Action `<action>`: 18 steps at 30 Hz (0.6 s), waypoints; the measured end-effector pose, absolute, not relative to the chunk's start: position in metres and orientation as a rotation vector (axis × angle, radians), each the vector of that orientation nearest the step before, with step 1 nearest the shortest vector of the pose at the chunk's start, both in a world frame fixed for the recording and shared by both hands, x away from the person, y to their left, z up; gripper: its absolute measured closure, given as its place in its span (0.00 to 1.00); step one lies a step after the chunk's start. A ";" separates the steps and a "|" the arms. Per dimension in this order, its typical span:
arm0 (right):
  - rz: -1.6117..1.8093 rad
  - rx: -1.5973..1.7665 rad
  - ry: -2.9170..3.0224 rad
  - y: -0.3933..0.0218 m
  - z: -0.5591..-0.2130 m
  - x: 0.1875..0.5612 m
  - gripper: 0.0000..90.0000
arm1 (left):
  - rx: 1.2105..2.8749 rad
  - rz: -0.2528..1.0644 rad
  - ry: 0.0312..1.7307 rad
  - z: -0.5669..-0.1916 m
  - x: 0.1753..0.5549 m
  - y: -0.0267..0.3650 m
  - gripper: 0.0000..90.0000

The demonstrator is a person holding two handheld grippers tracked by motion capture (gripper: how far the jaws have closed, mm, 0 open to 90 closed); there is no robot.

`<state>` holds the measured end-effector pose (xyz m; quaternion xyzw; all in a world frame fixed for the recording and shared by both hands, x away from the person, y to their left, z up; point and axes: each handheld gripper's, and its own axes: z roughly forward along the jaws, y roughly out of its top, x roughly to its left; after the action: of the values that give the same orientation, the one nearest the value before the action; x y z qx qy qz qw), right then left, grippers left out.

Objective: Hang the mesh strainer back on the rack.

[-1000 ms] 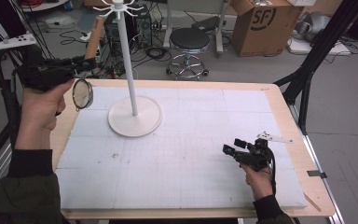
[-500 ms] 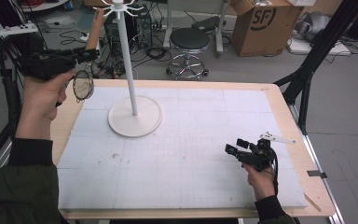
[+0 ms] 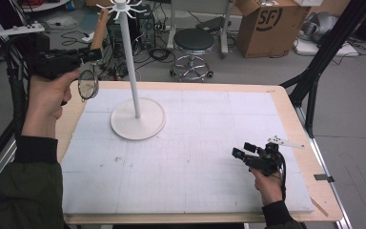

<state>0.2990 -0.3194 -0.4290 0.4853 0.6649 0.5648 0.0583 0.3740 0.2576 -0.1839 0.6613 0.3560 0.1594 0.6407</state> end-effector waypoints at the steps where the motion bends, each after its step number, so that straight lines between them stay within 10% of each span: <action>1: 1.709 1.469 2.013 -0.320 -0.429 0.299 0.18 | 1.504 0.361 0.810 -0.184 0.374 0.258 0.77; 18: 1.695 1.478 2.004 -0.321 -0.430 0.298 0.18 | 1.477 0.320 0.786 -0.185 0.377 0.276 0.77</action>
<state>0.2977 -0.3215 -0.4297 0.4898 0.6638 0.5616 0.0646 0.3772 0.2764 -0.1849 0.6524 0.3472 0.1415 0.6587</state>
